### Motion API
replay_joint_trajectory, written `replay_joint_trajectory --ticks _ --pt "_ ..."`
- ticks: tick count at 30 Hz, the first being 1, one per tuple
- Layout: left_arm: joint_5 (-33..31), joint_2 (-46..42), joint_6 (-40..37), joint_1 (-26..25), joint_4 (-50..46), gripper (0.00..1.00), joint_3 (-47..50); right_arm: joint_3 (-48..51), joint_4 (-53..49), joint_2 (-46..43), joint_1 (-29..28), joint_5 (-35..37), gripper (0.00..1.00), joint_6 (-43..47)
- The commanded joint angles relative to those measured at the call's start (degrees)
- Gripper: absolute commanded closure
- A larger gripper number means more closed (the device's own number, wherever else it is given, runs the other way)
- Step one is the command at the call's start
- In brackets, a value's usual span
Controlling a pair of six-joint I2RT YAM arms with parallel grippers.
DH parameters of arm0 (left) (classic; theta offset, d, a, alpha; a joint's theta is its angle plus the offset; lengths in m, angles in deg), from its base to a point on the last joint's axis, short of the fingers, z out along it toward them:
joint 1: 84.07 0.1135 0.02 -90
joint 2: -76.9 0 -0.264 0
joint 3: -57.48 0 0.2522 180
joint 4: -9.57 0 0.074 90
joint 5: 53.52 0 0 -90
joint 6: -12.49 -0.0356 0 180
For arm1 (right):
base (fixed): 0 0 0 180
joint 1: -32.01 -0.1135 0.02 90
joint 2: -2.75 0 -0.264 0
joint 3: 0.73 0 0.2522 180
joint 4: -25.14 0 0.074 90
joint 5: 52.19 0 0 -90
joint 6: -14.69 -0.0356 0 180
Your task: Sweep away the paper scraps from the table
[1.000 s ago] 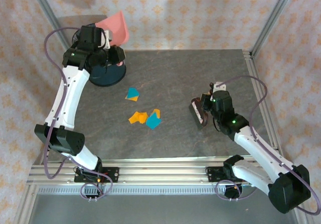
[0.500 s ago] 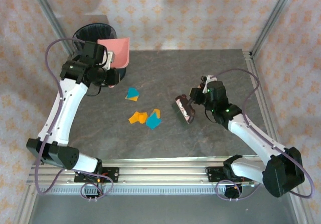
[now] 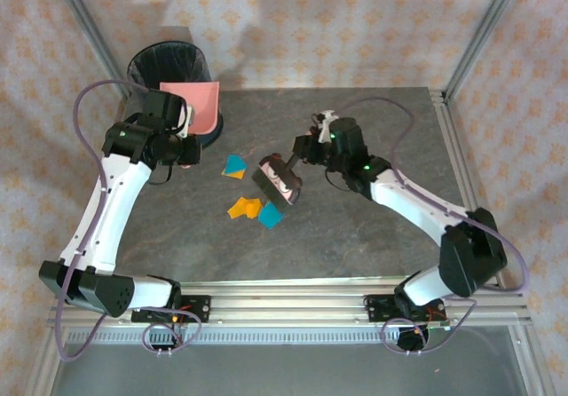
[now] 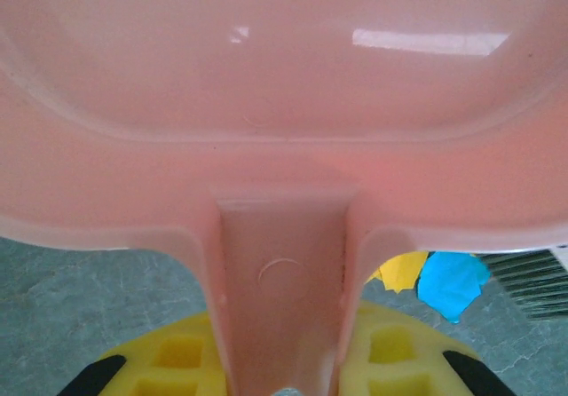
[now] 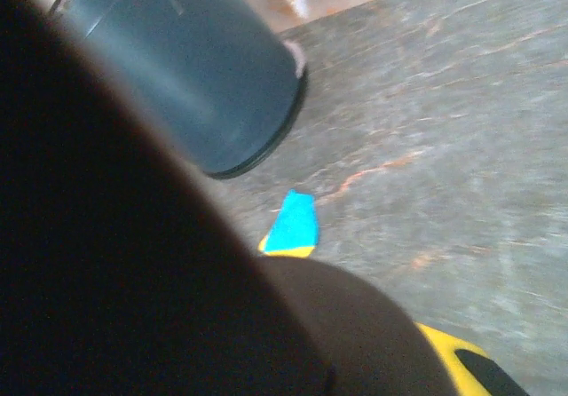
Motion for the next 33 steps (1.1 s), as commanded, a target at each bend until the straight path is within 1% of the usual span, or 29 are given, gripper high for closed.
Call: replay_joint_trajectory --ticks 1,10,16,20,25,33 --pt "-2.9 -1.9 -1.2 -0.4 0.5 1.00 1.0 -5.7 3.8 4.6 -2.6 -3.0 1.00 -2.6" --pt "-3.3 -2.6 -1.5 -0.4 0.4 1.00 2.1 -15.1 2.9 16.7 -9.3 -5.8 1.00 -4.7" --pt "-3.2 -2.7 -1.5 -0.4 0.2 1.00 2.2 -18.5 3.1 22.8 -11.8 -6.2 1.00 -6.0" --pt "-2.9 -2.6 -1.5 -0.5 0.1 1.00 2.3 -19.4 3.3 25.2 -12.5 -6.1 1.00 -6.1" --pt "-2.5 -2.6 -1.4 -0.5 0.0 1.00 2.6 -17.2 3.0 25.0 -12.5 -3.7 1.00 -4.1" --pt "0.3 -2.4 -2.0 -0.5 0.4 1.00 3.1 -12.3 -0.4 19.9 -12.1 4.9 1.00 1.5"
